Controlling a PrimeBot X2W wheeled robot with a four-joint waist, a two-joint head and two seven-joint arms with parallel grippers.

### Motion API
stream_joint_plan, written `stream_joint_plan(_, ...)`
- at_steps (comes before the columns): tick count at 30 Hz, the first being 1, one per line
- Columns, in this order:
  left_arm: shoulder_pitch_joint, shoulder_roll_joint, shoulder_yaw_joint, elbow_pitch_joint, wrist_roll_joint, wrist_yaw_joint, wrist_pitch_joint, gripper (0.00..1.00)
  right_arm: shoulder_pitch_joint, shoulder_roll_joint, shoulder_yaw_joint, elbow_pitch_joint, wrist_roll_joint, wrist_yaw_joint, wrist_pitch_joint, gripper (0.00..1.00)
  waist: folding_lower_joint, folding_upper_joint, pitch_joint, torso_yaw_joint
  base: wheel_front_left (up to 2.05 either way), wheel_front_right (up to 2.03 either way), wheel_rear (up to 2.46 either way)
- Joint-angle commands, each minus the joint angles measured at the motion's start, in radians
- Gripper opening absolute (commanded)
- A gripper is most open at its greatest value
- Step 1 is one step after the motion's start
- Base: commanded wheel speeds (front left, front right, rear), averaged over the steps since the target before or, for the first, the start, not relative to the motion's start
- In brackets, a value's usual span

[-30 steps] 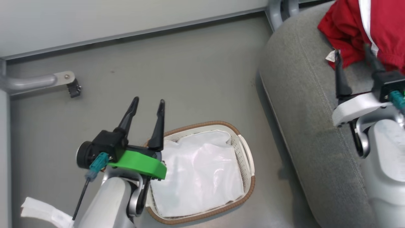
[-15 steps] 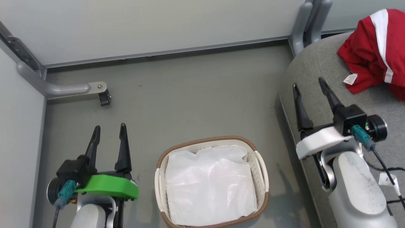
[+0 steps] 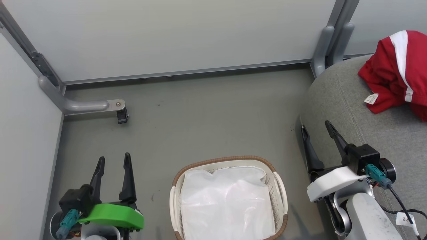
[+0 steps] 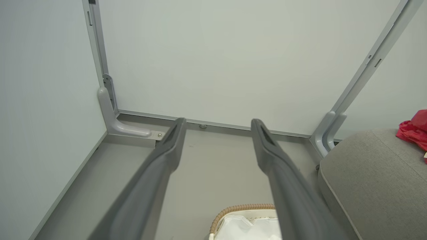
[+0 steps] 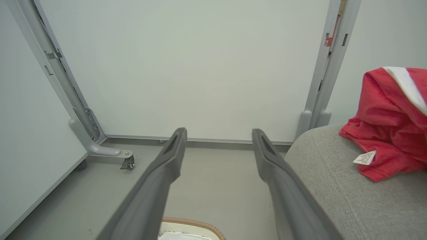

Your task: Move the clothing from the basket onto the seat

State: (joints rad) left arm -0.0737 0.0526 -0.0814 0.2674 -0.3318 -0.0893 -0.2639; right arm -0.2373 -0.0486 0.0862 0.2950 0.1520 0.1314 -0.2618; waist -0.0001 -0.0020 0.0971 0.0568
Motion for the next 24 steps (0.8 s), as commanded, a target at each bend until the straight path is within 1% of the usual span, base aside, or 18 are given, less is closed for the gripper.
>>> stream_joint_plan(1,0.020,0.000,0.010,0.003,0.010,-0.005,0.000,1.00,0.018,-0.004,0.002,-0.004,0.008,-0.001,-0.005,1.00,0.0001,0.0020,-0.007,-0.002,0.00,0.00,0.00)
stream_joint_plan(8,0.050,-0.002,0.032,0.006,0.008,-0.009,-0.001,1.00,0.029,-0.004,0.005,0.013,-0.001,-0.001,-0.005,1.00,0.0001,0.0020,-0.021,-0.011,0.00,0.00,0.00)
stream_joint_plan(20,0.047,-0.002,0.018,0.001,-0.010,0.000,-0.001,1.00,0.033,-0.004,0.000,0.022,0.006,-0.001,-0.005,1.00,0.0001,0.0020,-0.029,-0.010,0.00,0.00,0.00)
stream_joint_plan(24,0.045,-0.002,0.012,-0.009,-0.015,-0.005,-0.001,1.00,0.031,-0.004,0.001,0.026,0.009,-0.001,-0.005,1.00,0.0001,0.0020,-0.029,-0.008,0.00,0.00,0.00)
